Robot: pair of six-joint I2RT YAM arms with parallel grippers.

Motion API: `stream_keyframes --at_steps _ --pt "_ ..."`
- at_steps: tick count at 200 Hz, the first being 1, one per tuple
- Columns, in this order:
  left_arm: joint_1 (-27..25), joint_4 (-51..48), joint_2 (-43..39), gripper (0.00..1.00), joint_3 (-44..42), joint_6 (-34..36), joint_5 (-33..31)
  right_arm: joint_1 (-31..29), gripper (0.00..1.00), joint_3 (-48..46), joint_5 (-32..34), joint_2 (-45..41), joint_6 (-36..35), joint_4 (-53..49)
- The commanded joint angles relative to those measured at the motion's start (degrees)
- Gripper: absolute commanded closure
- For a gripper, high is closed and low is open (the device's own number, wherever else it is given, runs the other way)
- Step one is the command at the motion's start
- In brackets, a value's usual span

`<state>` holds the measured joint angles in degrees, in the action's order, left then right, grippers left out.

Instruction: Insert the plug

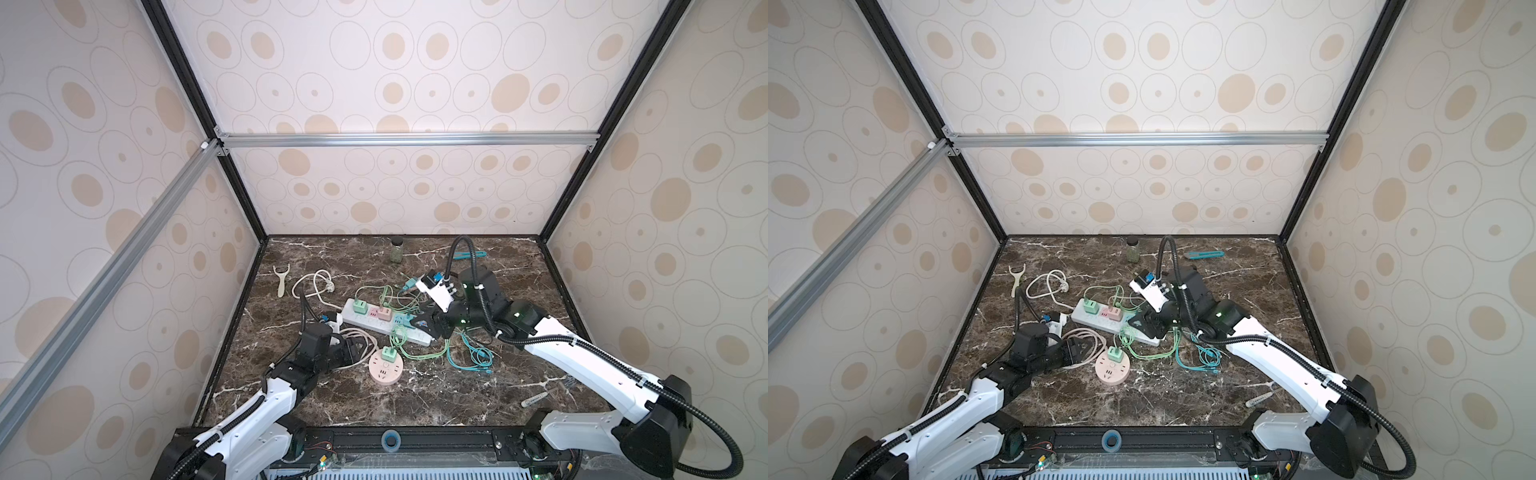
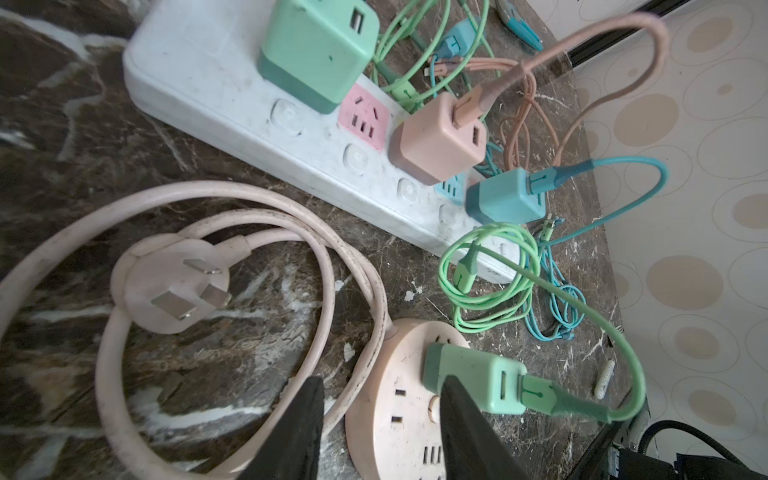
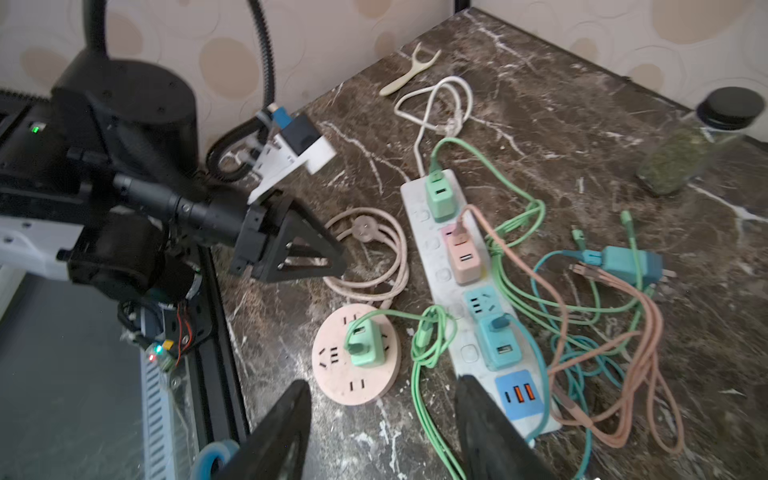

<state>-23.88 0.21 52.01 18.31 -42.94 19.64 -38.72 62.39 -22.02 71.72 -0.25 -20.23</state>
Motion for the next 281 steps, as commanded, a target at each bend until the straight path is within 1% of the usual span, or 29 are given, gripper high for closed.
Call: stream_keyframes --at_steps 1,35,53,67,85,113,143,157,166,184,214,281 --pt "0.2 -2.1 -1.6 0.51 2.8 1.1 -1.8 3.0 0.42 -0.1 1.5 0.7 3.8 2.9" --pt "0.1 -3.3 -3.3 0.47 2.9 1.7 -2.9 5.7 0.42 2.2 5.0 4.4 6.1 3.6" --pt "0.2 -3.6 -3.9 0.44 3.0 2.0 -3.5 7.4 0.42 3.5 8.9 7.0 8.2 4.4" --pt "0.3 -3.8 -4.1 0.44 3.0 2.2 -3.6 8.8 0.43 5.8 12.3 10.3 9.5 3.4" --pt "0.3 -4.0 -4.2 0.43 3.3 2.5 -3.7 10.7 0.46 9.9 15.0 15.3 11.0 1.0" --pt "0.3 -4.3 -4.5 0.43 3.6 2.7 -3.9 12.5 0.44 15.2 16.5 23.1 12.3 0.4" --pt "0.2 -4.7 -5.4 0.43 3.6 3.0 -4.4 13.5 0.44 22.1 17.2 32.1 13.1 -1.2" --pt "0.3 -4.9 -5.9 0.43 3.5 3.1 -4.7 14.1 0.51 24.9 16.1 35.9 13.4 -1.1" --pt "0.3 -5.1 -6.3 0.42 3.4 3.1 -4.8 14.5 0.52 26.8 14.8 38.2 13.7 -1.4" --pt "0.3 -5.3 -7.0 0.42 3.2 3.1 -5.0 14.8 0.51 31.4 12.6 42.9 14.0 -3.5" --pt "0.4 -5.0 -7.5 0.42 2.4 2.7 -5.3 14.8 0.47 37.9 10.7 49.4 14.9 -7.0" --pt "0.4 -4.6 -8.1 0.42 1.6 2.6 -5.2 14.9 0.44 42.7 11.8 56.0 19.2 -7.7"
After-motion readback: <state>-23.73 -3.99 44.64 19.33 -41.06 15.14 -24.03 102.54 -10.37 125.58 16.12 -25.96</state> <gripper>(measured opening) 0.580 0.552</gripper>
